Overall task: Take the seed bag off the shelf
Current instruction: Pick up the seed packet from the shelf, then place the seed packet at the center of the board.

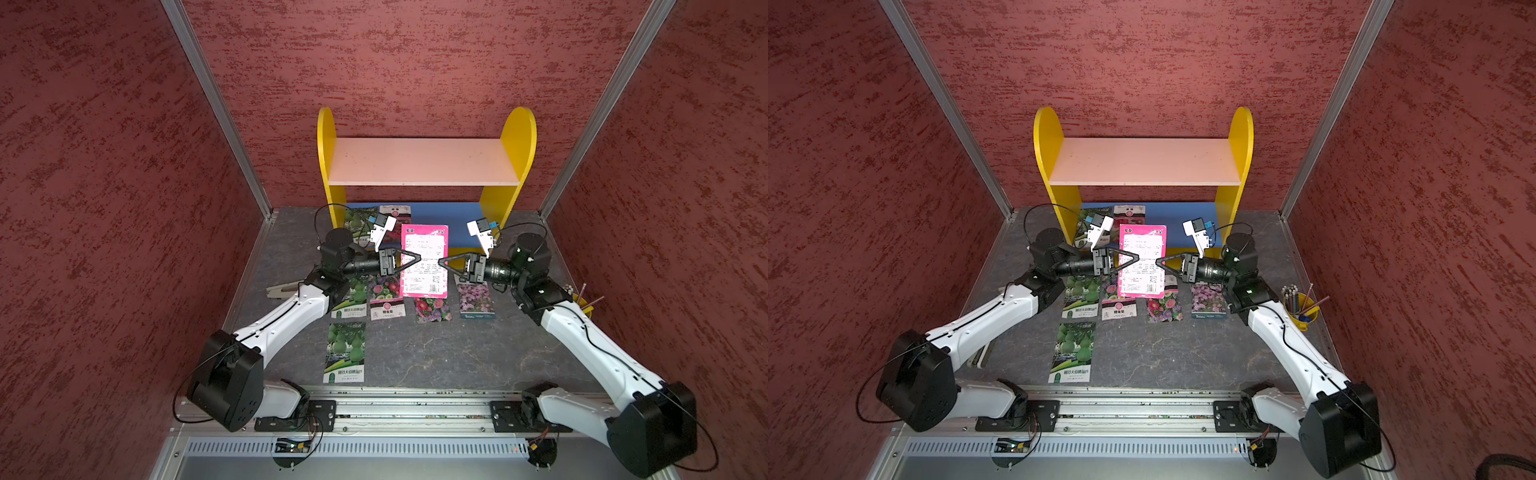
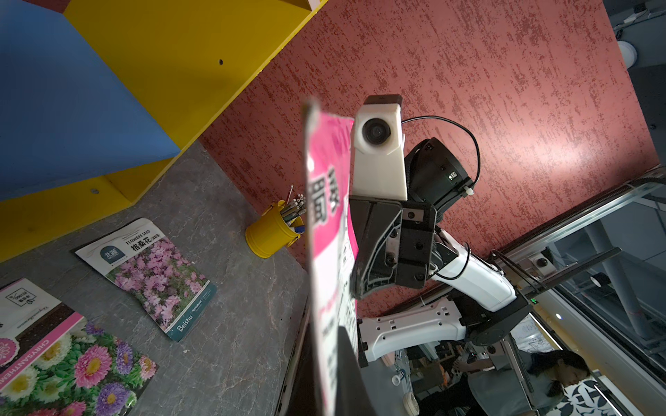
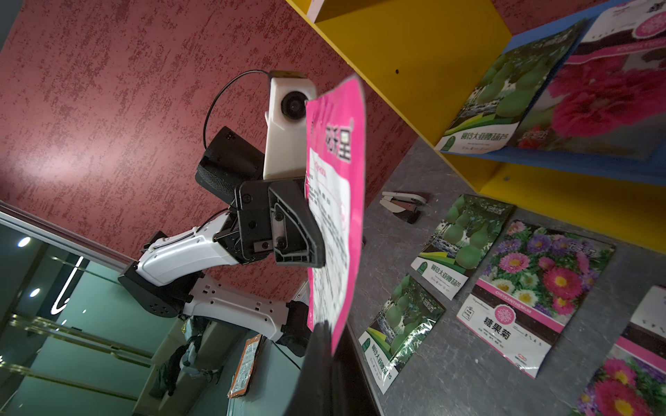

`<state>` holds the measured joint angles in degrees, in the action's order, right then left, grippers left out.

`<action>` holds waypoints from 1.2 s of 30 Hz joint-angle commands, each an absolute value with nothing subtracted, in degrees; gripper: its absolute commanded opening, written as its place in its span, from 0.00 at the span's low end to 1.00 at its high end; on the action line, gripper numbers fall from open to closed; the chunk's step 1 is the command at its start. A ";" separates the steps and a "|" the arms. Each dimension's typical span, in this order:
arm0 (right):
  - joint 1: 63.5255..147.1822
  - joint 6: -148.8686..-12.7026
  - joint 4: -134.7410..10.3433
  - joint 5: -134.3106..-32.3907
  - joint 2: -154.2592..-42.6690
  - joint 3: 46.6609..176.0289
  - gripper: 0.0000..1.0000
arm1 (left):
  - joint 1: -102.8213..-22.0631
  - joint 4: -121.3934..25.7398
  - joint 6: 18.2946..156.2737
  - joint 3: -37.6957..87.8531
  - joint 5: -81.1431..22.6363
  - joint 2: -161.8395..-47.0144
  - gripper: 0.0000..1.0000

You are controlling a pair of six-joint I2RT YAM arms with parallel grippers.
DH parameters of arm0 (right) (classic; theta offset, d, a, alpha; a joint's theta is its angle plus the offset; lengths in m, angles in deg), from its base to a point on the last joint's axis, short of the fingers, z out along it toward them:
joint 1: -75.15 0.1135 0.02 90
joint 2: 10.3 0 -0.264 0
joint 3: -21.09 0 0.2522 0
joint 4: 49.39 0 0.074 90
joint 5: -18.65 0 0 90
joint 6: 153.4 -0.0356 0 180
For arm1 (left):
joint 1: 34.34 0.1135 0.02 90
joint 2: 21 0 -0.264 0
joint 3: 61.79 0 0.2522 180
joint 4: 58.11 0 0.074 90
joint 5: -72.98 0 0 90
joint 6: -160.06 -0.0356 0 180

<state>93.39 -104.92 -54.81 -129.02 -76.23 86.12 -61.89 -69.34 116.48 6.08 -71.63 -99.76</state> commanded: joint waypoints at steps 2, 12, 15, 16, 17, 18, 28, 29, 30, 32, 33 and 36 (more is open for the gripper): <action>93.92 -105.00 -52.07 -129.28 -75.83 87.77 0.00 | -61.77 -68.28 115.08 7.11 -70.37 -98.70 0.25; 94.70 -103.59 -56.63 -126.19 -72.35 85.28 0.00 | -56.57 -57.31 110.65 6.46 -66.34 -93.57 1.00; 95.74 -103.41 -58.34 -124.01 -70.48 83.48 0.00 | -54.26 -51.40 108.19 6.67 -64.76 -90.77 1.00; 96.20 -103.41 -58.95 -123.19 -69.97 82.87 0.00 | -53.62 -49.59 107.38 6.73 -64.22 -89.93 1.00; 96.97 -103.31 -59.80 -122.18 -69.43 82.24 0.00 | -52.96 -47.57 106.45 6.89 -63.49 -89.03 1.00; 97.81 -103.30 -60.64 -120.94 -68.83 81.48 0.00 | -52.44 -45.04 105.31 7.26 -62.42 -88.05 1.00; 109.28 -107.20 -63.69 -109.51 -65.17 70.61 0.00 | -50.11 -29.28 97.38 9.98 -55.78 -80.82 1.00; 110.80 -108.01 -63.14 -108.23 -65.30 69.40 0.00 | -49.91 -28.94 97.39 9.68 -55.46 -80.25 1.00; 112.06 -108.79 -62.63 -107.13 -65.53 68.34 0.00 | -49.75 -28.89 97.53 9.34 -55.43 -79.87 1.00; 115.00 -111.14 -60.01 -104.90 -66.54 65.76 0.00 | -49.59 -28.92 97.50 8.53 -55.50 -79.13 1.00; 116.36 -112.26 -58.57 -104.06 -67.39 64.72 0.00 | -49.64 -29.10 97.56 8.05 -55.44 -78.74 1.00; 121.36 -114.17 -55.67 -100.39 -70.99 62.87 0.00 | -49.64 -29.15 97.88 7.04 -54.91 -77.62 1.00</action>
